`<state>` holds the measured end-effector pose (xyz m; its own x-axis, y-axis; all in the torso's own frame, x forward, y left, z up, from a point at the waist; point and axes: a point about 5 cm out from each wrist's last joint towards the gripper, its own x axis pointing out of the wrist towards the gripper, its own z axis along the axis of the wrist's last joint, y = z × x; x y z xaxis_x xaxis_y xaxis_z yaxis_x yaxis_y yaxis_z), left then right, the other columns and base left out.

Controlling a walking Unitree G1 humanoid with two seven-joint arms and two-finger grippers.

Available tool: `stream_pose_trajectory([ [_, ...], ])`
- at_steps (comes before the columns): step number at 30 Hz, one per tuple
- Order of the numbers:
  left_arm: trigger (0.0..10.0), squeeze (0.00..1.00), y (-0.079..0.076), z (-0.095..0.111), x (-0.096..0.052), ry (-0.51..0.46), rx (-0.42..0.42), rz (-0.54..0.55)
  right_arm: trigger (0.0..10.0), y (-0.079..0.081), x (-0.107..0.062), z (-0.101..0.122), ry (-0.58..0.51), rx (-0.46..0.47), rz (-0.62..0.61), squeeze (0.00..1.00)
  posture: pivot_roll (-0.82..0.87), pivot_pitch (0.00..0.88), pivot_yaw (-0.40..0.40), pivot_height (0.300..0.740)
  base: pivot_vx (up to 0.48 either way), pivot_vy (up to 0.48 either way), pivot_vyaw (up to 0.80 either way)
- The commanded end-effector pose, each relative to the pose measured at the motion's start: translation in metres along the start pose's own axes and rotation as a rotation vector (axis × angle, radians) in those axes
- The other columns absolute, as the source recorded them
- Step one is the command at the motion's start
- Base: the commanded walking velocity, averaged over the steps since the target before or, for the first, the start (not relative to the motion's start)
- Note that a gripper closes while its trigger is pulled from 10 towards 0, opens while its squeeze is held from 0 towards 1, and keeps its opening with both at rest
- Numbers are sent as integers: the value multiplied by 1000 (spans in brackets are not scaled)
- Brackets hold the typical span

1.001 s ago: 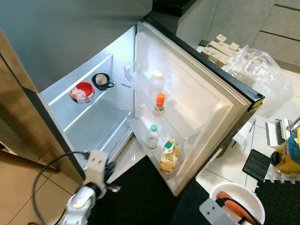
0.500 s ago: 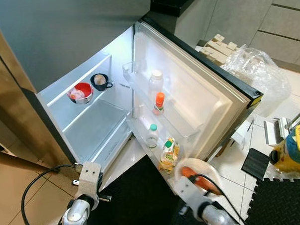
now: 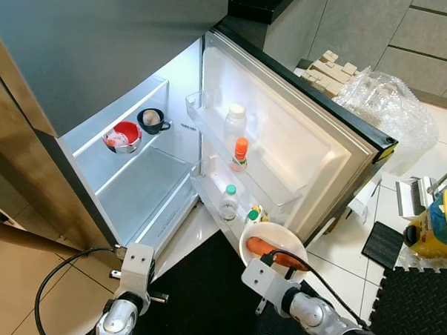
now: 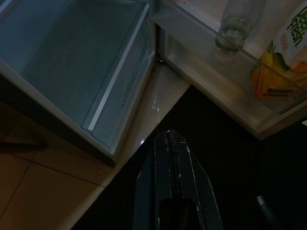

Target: Restocking fridge

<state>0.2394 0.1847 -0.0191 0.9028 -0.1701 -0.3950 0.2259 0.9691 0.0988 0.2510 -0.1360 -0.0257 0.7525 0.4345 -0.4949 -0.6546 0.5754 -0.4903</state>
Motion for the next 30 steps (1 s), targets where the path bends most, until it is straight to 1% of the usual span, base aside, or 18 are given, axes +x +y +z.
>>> stream_pose_trajectory([
  [1,10000,0,-3,-6,-2,20,-10,-1,10000,-16,-3,-4,7,-30,-63,0,-89,118,-54,740,0,0,0],
  [3,10000,0,-3,-5,-2,19,-12,0,10000,-28,-6,-8,29,-66,-103,0,-89,118,-54,740,0,0,0],
  [5,10000,0,-2,-5,-2,16,-10,-2,10000,-45,-12,-16,62,-110,-164,0,-92,123,-51,740,0,0,0],
  [6,10000,0,-2,-5,-2,16,-10,-2,10000,-45,-12,-16,62,-110,-164,0,-92,123,-51,740,0,0,0],
  [8,10000,0,-2,-6,-2,16,-9,-2,10000,-57,-18,-22,97,-126,-213,0,-93,124,-51,740,0,0,0],
  [9,10000,0,-2,-6,-2,16,-9,-2,10000,-57,-18,-22,97,-126,-213,0,-93,124,-51,740,0,0,0],
  [12,10000,0,-2,-6,-2,16,-10,-2,10000,-69,-26,-32,142,-120,-262,0,-95,127,-52,740,0,0,0],
  [14,10000,0,-2,-6,-2,15,-10,-2,10000,-67,-28,-34,140,-112,-258,0,-95,127,-52,740,0,0,0],
  [16,10000,0,-2,-6,-2,15,-11,-3,10000,-62,-27,-34,130,-112,-241,0,-96,128,-51,740,0,0,0],
  [18,10000,0,-3,-7,-2,17,-10,-5,10000,-50,-25,-32,108,-108,-204,0,-96,130,-50,740,0,0,0],
  [20,10000,0,-3,-7,-2,17,-10,-5,10000,-50,-25,-32,108,-108,-204,0,-96,130,-50,740,0,0,0],
  [24,10000,0,-5,-10,-4,25,-11,-4,10000,-22,-18,-24,56,-53,-121,0,-95,130,-47,740,0,0,0],
  [25,10000,0,-5,-10,-4,25,-11,-4,10000,-22,-18,-24,56,-53,-121,0,-95,130,-47,740,0,0,0],
  [27,10000,0,-5,-19,-8,44,-27,19,10000,-5,-11,-14,20,4,-56,0,-94,133,-45,740,0,0,0],
  [29,10000,0,-4,-20,-9,49,-32,25,10000,-3,-10,-13,16,9,-47,0,-94,133,-45,740,0,0,0],
  [30,10000,0,-4,-24,-11,67,-28,36,10000,0,-9,-11,9,10,-34,0,-94,133,-45,740,0,0,0],
])
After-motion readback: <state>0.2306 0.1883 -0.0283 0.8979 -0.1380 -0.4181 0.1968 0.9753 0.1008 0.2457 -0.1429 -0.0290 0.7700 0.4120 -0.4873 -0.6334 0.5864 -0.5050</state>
